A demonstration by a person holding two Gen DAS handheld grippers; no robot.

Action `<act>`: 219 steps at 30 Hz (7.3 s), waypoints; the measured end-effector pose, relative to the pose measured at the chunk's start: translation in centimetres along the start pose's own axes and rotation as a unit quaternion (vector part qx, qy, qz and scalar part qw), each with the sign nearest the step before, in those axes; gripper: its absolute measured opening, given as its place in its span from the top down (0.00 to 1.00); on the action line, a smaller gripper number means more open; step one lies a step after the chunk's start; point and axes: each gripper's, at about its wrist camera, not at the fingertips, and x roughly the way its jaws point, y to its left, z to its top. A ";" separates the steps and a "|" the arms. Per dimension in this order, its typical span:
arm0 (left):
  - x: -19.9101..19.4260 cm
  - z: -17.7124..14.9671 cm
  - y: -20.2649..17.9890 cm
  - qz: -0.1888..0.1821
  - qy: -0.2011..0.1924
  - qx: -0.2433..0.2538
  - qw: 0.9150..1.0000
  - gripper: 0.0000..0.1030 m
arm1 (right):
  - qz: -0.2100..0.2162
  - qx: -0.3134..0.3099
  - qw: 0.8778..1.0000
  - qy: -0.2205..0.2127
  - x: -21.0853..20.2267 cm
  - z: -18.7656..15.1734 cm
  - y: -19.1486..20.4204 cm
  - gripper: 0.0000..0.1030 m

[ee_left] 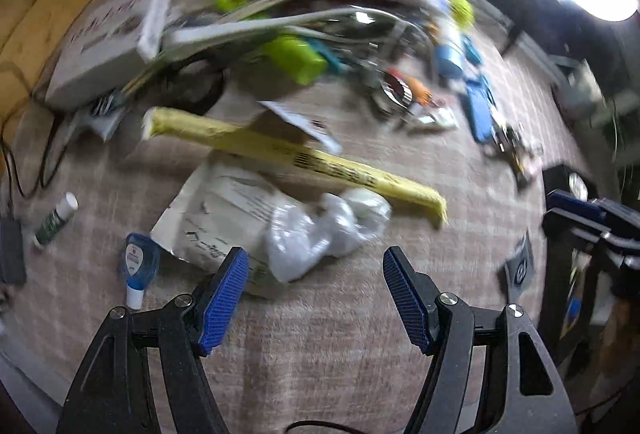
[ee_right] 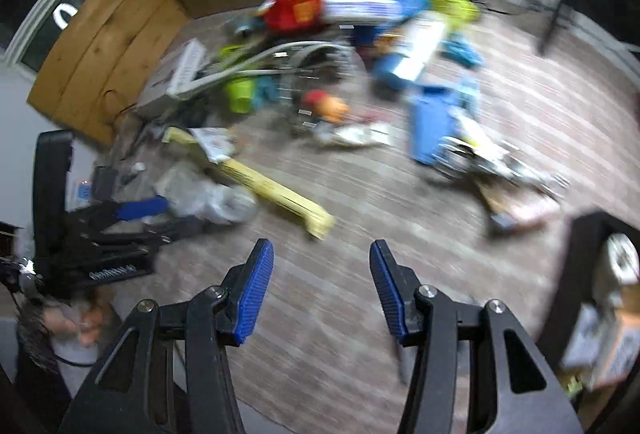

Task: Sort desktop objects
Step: 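Move both tools back to the pile over the yellow strip and white bag, then grasp the yellow strip packet with the right tool while left tool grasps the white plastic bag, then carry the yellow strip and white bag to the tray and open both tools, then move both tools back to the pile, then grasp the silver metal clip with the right tool while left tool grasps a white cable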

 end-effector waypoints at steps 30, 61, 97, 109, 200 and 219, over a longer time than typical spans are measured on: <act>3.1 -0.2 -0.9 0.009 -0.012 0.010 1.000 0.35 | -0.012 -0.117 0.988 0.104 10.6 4.0 2.9 0.81; 3.2 -2.7 -6.4 0.008 -0.012 0.099 0.995 0.75 | 0.113 0.132 0.985 0.021 1.6 -8.6 -6.5 0.88; 3.8 -9.4 -41.5 -0.118 0.013 0.405 0.907 0.75 | -0.120 0.345 0.900 -0.236 -23.6 -28.1 -26.5 0.89; 3.6 -11.7 -45.0 -0.103 0.006 0.424 0.900 0.27 | -0.115 0.394 0.889 -0.202 -22.9 -30.4 -30.2 0.61; 3.9 12.0 -10.5 -0.069 -0.053 0.071 0.994 0.97 | -0.063 0.123 0.990 0.025 4.3 1.8 -11.4 0.66; -0.9 10.3 -15.6 -0.131 -0.082 0.126 0.980 0.97 | -0.059 0.135 0.989 -0.027 -0.7 -1.3 -14.2 0.98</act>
